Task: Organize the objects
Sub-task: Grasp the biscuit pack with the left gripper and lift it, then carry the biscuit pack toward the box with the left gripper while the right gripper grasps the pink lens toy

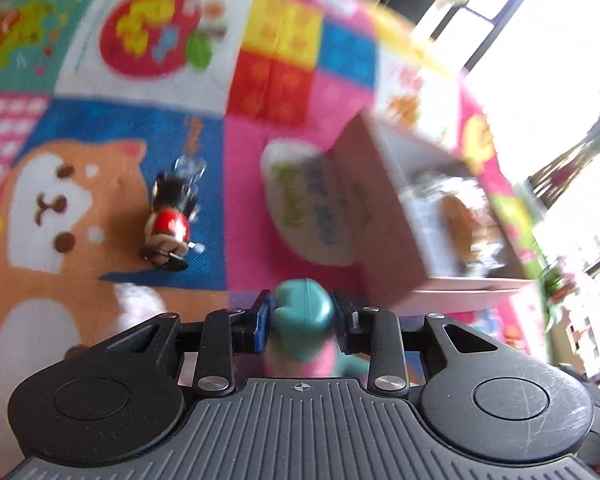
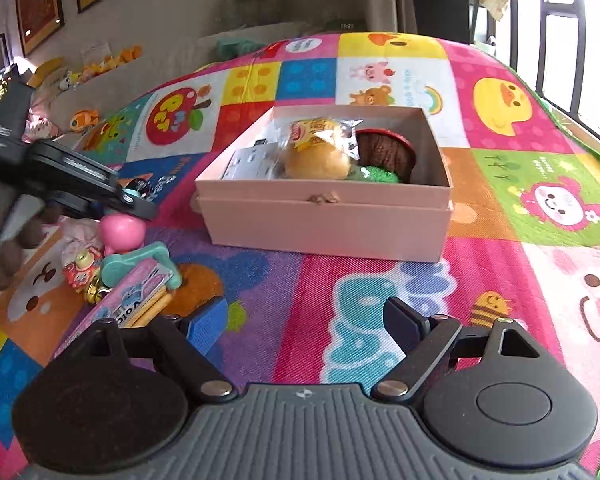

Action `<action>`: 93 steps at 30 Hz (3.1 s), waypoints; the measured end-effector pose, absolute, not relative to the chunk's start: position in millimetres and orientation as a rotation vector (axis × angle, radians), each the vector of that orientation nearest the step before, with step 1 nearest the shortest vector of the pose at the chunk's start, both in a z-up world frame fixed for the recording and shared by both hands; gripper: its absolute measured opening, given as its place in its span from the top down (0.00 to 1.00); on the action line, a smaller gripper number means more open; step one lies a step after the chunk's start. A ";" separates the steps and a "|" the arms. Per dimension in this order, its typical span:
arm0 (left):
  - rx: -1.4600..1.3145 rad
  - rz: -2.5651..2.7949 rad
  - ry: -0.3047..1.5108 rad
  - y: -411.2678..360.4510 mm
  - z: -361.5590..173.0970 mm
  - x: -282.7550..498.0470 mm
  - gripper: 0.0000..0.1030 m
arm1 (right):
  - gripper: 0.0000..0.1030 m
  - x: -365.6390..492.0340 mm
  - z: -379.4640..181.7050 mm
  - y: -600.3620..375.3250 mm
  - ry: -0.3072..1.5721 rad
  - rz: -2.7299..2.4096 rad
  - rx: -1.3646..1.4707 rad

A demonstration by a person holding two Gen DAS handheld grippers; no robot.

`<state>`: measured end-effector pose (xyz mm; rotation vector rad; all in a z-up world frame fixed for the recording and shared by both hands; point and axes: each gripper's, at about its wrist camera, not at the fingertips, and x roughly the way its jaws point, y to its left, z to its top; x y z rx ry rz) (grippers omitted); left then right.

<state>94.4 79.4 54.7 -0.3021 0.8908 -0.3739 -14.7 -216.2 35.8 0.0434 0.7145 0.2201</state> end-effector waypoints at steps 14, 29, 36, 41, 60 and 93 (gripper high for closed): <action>0.125 -0.438 0.806 -1.2 37.3 -23.1 0.64 | 0.08 -20.6 8.7 -207.9 0.740 0.187 0.023; -0.019 -0.331 0.859 10.0 23.2 -3.7 0.61 | 0.00 -22.0 5.8 -209.6 0.744 0.192 0.027; -0.148 -0.399 0.868 37.9 31.7 -32.4 0.74 | 0.00 -20.7 7.8 -203.4 0.748 0.209 -0.006; -0.243 -0.338 0.832 78.6 37.5 -50.4 0.74 | 0.07 -19.5 30.2 -162.5 0.667 0.354 -0.113; -0.440 -0.183 0.728 177.9 40.7 -57.0 0.75 | 0.32 29.7 12.9 11.2 0.648 0.675 -0.397; -0.258 -0.461 0.812 20.3 36.9 -54.4 0.75 | 0.30 -87.2 35.5 -220.9 0.676 0.265 -0.368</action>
